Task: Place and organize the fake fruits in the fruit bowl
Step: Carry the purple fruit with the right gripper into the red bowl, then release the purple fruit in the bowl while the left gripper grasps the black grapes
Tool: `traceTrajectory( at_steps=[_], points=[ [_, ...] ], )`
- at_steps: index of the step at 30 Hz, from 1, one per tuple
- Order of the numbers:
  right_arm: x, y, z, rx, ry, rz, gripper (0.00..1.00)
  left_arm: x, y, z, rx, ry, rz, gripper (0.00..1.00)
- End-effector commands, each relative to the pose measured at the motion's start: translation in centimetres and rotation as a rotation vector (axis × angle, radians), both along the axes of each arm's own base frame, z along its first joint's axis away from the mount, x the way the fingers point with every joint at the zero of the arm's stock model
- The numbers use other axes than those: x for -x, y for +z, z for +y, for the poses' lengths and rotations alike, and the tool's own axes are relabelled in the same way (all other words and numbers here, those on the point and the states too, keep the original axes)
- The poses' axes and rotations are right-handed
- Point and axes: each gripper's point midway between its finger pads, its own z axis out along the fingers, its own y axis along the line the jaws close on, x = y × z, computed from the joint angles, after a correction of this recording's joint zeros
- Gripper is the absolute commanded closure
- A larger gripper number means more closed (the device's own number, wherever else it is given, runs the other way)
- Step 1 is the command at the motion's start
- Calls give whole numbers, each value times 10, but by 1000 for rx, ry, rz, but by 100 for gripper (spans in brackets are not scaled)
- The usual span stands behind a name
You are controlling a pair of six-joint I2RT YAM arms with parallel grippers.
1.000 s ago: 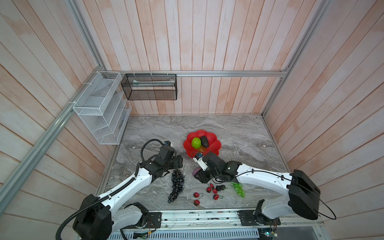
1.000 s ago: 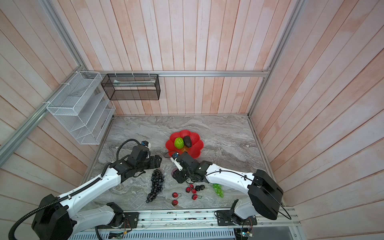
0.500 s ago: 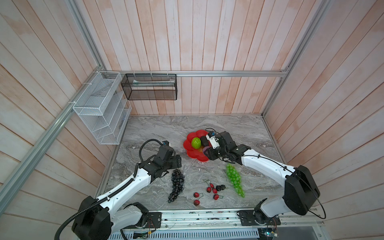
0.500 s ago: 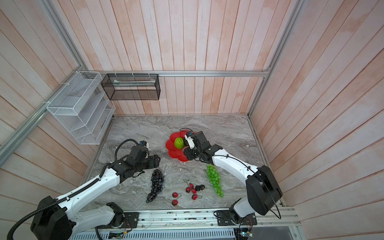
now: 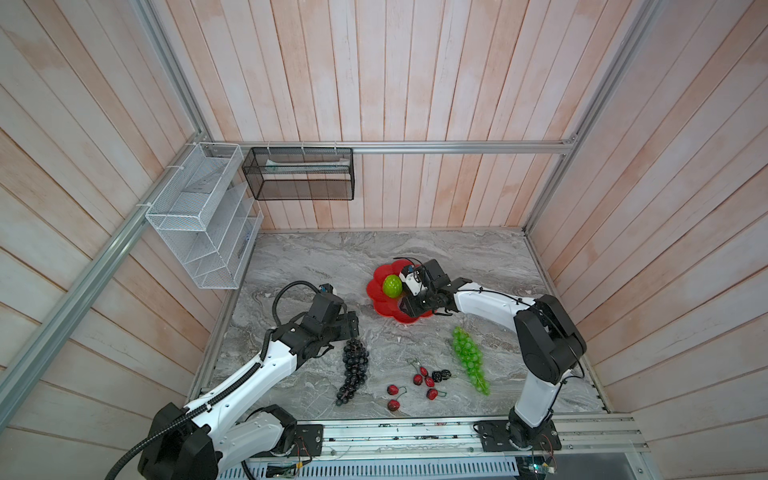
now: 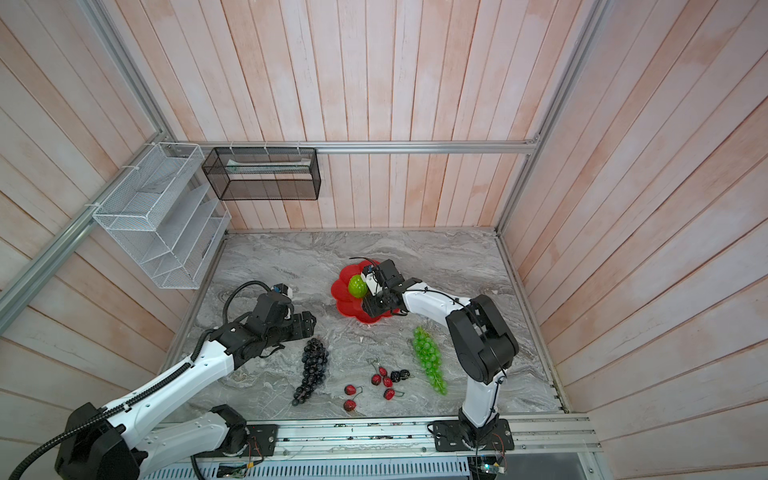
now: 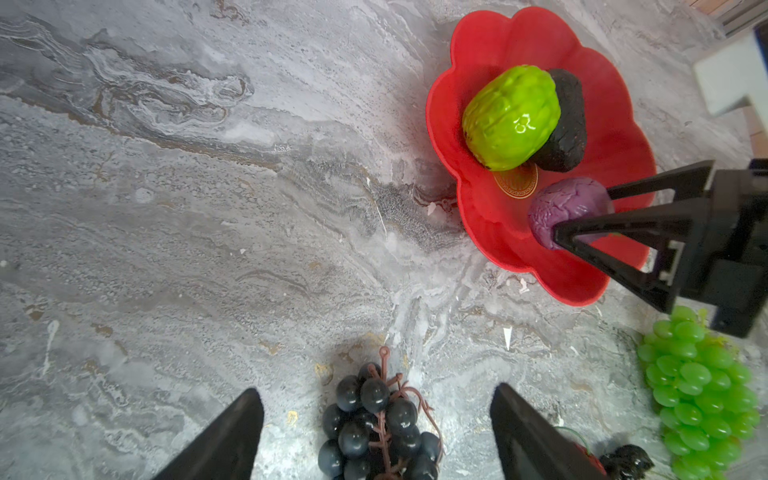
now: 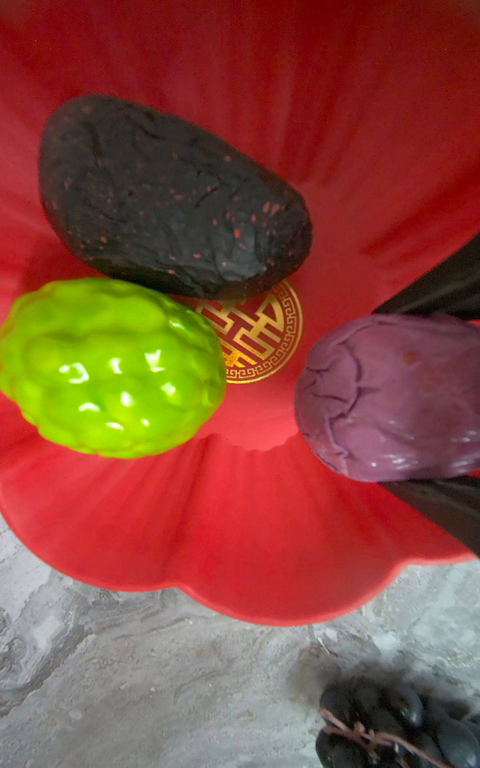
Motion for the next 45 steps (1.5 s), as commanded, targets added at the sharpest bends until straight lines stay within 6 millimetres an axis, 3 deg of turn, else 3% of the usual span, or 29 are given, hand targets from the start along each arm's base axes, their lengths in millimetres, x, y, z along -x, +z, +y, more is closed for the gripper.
traceTrajectory(
  at_steps=[1, 14, 20, 25, 39, 45],
  points=[
    [-9, -3, 3, -5, 14, -5, 57, 3, -4, 8, -3, 28, 11, 12],
    [-25, -20, 2, 21, 4, 14, 52, 3, -13, 8, 8, 15, 60, 12],
    [-25, -19, 0, 30, 2, 12, 33, 8, -23, 5, 42, -1, 119, 12],
    [-29, -4, -6, 43, -10, -34, 24, 13, -31, 2, 83, -17, 166, 12],
    [-14, 55, -8, 6, -8, -131, 22, 14, -40, -15, 78, -135, 265, 20],
    [-2, 72, -2, -50, 9, -138, 22, 5, -27, -15, -44, -170, 250, 23]
  ],
)
